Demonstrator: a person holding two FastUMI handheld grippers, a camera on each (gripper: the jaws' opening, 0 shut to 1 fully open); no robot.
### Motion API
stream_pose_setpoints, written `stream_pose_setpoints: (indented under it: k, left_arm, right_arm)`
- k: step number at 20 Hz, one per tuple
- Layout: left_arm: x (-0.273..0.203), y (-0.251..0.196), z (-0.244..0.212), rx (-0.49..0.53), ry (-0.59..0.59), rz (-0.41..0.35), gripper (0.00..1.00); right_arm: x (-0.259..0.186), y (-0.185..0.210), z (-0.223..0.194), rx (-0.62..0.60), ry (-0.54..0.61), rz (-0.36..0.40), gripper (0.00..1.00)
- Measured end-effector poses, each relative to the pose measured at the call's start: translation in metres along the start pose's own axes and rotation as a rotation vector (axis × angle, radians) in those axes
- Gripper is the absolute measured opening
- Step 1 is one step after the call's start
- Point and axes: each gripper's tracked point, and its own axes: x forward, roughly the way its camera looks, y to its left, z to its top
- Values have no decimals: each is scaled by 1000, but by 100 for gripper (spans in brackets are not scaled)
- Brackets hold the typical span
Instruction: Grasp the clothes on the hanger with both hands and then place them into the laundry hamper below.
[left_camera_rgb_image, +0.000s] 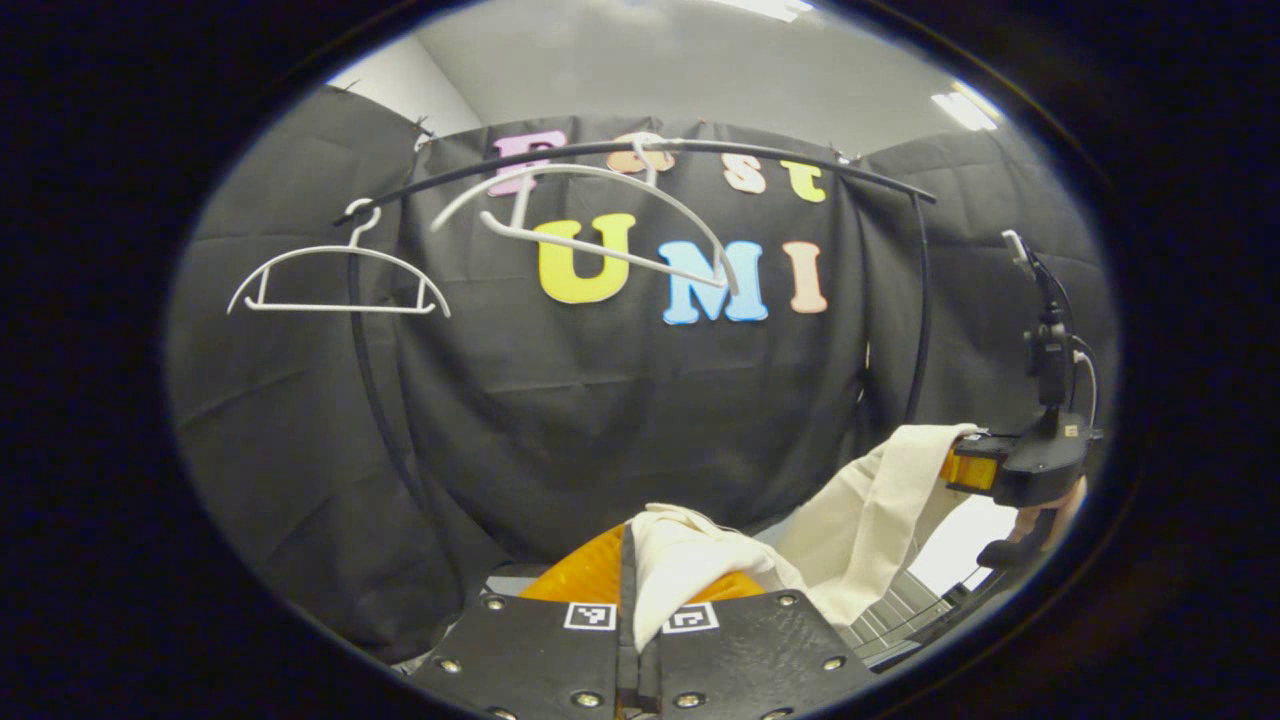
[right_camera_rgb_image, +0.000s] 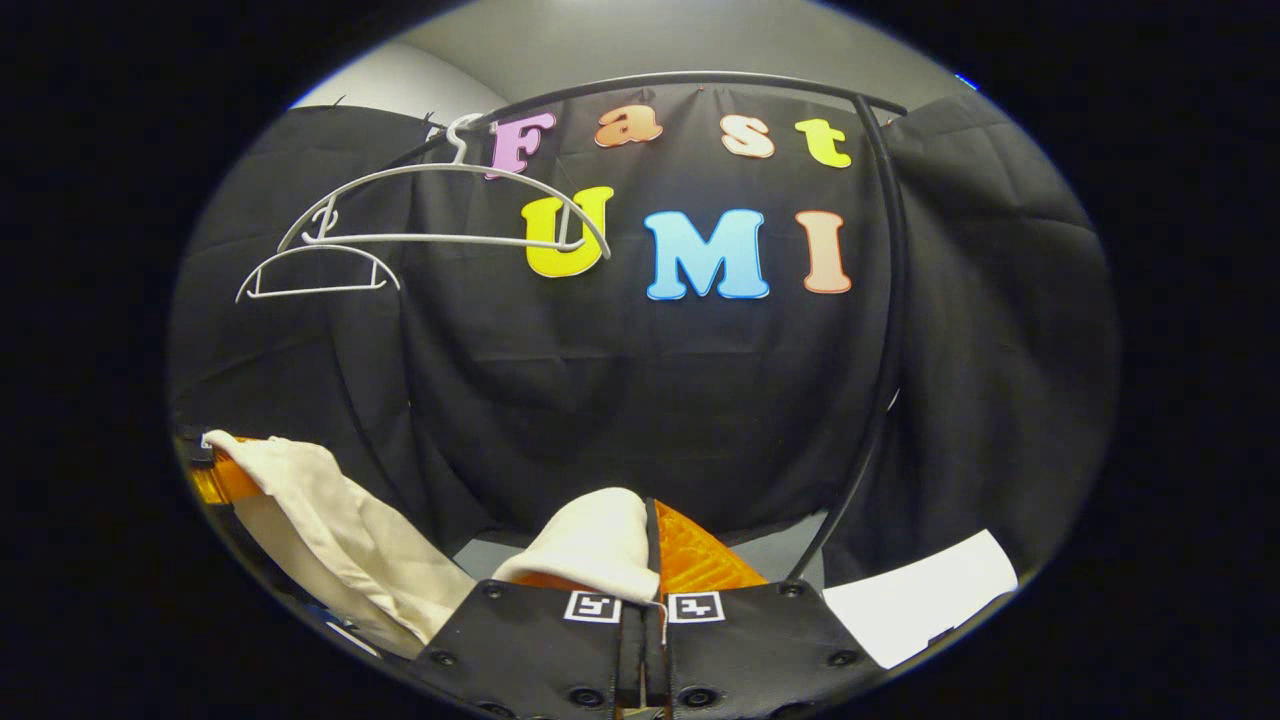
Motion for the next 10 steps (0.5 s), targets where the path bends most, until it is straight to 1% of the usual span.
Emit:
stream_pose_setpoints:
  k: [1, 2, 3, 4, 7, 8, 9, 10]
  left_arm:
    - [9, -6, -7, -2, 12, -9, 2]
    - [18, -14, -15, -12, 33, -13, 2]
    - [23, -22, -26, -26, 54, -11, 2]
    - [29, -25, -36, -39, 74, -11, 2]
    - [37, -20, -54, -72, 118, -17, 2]
    - [42, -19, -61, -81, 131, -17, 2]
    - [49, -20, -68, -92, 147, -18, 2]
    - [53, -22, -74, -104, 163, -19, 2]
  right_arm:
    - [3, 3, -5, -3, 13, 14, 6]
    - [7, 4, -13, 1, 36, 25, 3]
    - [12, 5, -21, 14, 59, 38, 7]
    - [14, 7, -25, 31, 79, 44, 6]
    - [22, 10, -49, 87, 150, 52, 7]
    - [26, 11, -59, 106, 179, 52, 6]
    - [32, 12, -67, 124, 204, 55, 3]
    - [42, 13, -73, 139, 229, 54, 7]
